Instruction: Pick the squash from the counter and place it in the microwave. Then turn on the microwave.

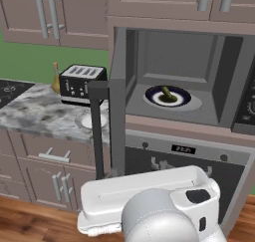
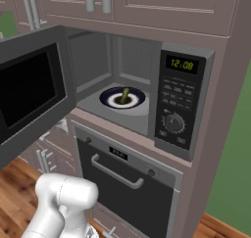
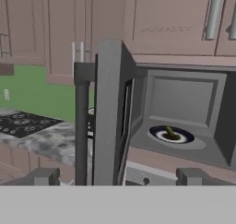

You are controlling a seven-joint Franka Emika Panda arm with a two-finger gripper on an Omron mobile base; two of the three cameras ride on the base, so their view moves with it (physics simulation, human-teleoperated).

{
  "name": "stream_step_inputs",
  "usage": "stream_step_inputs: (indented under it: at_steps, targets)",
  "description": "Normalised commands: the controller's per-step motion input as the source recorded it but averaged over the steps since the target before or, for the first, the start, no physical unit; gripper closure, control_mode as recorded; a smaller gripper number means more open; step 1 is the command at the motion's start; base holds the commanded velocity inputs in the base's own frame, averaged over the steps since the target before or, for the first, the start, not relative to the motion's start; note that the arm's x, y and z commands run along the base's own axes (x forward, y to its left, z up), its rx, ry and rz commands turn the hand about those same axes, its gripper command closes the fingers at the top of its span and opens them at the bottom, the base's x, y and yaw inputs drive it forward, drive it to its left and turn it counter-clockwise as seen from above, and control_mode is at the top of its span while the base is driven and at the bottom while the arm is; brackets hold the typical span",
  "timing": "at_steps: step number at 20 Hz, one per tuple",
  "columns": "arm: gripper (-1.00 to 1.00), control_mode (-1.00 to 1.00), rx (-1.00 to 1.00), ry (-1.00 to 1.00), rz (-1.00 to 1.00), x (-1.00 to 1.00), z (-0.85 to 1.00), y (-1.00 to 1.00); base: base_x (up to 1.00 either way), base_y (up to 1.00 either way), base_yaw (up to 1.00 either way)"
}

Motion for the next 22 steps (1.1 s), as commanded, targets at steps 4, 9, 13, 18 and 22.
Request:
stream_step_inputs:
  at_steps: [4, 9, 13, 18, 22]
  targets:
    - [-1.00, -1.00, 0.00, 0.00, 0.00, 0.00, -0.11, 0.22, 0.00, 0.00, 0.00]
    - [-1.00, -1.00, 0.00, 0.00, 0.00, 0.08, -0.11, 0.20, 0.00, 0.00, 0.00]
    - [-1.00, -1.00, 0.00, 0.00, 0.00, 0.13, -0.09, 0.18, 0.00, 0.00, 0.00]
    - [-1.00, -1.00, 0.00, 0.00, 0.00, 0.22, -0.10, 0.13, 0.00, 0.00, 0.00]
    - [-1.00, -1.00, 0.00, 0.00, 0.00, 0.32, -0.14, 0.13, 0.00, 0.00, 0.00]
